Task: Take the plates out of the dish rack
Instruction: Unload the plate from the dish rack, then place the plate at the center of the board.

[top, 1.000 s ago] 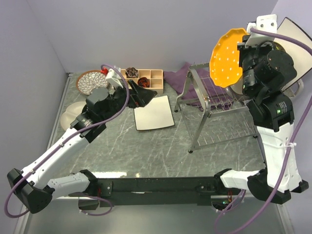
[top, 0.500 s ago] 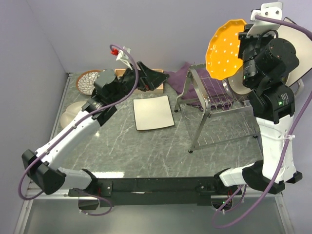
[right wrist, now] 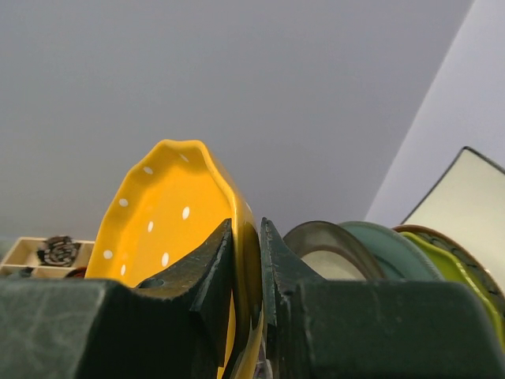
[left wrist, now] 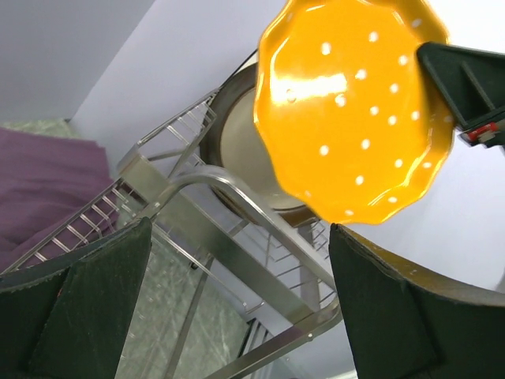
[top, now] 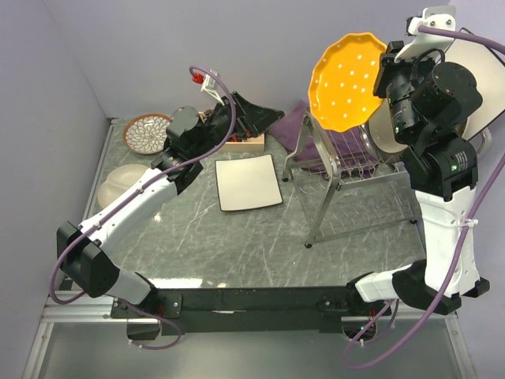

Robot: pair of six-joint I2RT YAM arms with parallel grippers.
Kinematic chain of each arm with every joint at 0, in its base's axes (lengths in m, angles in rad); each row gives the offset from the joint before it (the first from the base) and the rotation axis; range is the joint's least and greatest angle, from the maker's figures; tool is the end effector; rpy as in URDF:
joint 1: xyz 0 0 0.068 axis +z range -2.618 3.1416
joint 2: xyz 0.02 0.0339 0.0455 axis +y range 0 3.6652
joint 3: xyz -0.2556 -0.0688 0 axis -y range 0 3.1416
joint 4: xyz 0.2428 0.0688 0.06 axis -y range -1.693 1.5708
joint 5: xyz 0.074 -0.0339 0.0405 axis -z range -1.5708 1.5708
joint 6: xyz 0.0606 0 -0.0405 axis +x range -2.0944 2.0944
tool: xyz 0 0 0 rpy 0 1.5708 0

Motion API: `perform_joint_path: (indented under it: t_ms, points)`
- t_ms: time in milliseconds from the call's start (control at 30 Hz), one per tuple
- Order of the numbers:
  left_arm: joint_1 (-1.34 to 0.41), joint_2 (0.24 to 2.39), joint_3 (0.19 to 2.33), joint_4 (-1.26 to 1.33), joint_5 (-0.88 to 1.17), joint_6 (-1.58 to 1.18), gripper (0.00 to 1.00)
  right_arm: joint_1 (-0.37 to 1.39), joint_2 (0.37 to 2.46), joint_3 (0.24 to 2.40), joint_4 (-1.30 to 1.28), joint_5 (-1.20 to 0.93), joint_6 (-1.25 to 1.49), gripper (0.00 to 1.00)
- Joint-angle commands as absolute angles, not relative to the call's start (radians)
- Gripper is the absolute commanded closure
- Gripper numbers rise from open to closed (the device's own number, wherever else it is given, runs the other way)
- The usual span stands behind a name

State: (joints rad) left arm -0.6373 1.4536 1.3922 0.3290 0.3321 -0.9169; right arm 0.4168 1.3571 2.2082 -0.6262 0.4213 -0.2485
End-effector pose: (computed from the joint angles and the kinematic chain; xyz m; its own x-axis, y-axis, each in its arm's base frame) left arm 0.2798 -0.2317 0.4471 -0.5178 -0.5503 -0.6551 0.6646 0.2235 -0.7130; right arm 0.1991 0.0610 0.6143 0.1989 -0.1574 -0.9673 0.0454 0.9874 -0.1514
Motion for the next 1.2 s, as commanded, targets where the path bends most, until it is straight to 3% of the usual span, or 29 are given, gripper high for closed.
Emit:
perform_joint_path:
  t_ms: [0, 533, 633, 667, 733, 767, 867, 967, 1033, 1100, 1167]
  points:
    - [-0.634, 1.454, 1.407, 0.471, 0.357, -0.946, 0.01, 0.422, 1.296, 2.249, -0.465, 0.335, -0.127, 1.00]
    - [-0.635, 1.503, 1.385, 0.595, 0.411, -1.003, 0.01, 0.422, 1.200, 1.970, -0.336, 0.065, 0.147, 1.00]
    - [-0.635, 1.485, 1.321, 0.668, 0.423, -1.017, 0.14, 0.422, 1.195, 1.924, -0.316, 0.009, 0.176, 1.00]
    - [-0.635, 1.476, 1.303, 0.678, 0.425, -1.023, 0.33, 0.425, 1.190, 1.910, -0.310, 0.005, 0.181, 1.00]
    - [-0.634, 1.444, 1.254, 0.681, 0.422, -1.026, 0.53, 0.423, 1.184, 1.869, -0.288, -0.043, 0.196, 1.00]
    - [-0.635, 1.431, 1.234, 0.684, 0.419, -1.026, 0.70, 0.422, 1.183, 1.859, -0.285, -0.058, 0.199, 1.00]
    - [-0.630, 1.364, 1.142, 0.687, 0.396, -1.051, 0.99, 0.422, 1.161, 1.813, -0.265, -0.090, 0.222, 1.00]
    - [-0.614, 1.260, 1.033, 0.736, 0.394, -1.095, 0.99, 0.423, 1.131, 1.743, -0.230, -0.129, 0.236, 0.93]
    - [-0.595, 1.214, 0.973, 0.730, 0.393, -1.124, 0.99, 0.423, 1.123, 1.720, -0.235, -0.143, 0.241, 0.80]
    - [-0.565, 1.151, 0.931, 0.695, 0.400, -1.155, 0.99, 0.422, 1.109, 1.686, -0.226, -0.164, 0.247, 0.61]
    - [-0.531, 1.085, 0.904, 0.675, 0.422, -1.175, 0.99, 0.422, 1.100, 1.678, -0.242, -0.178, 0.245, 0.56]
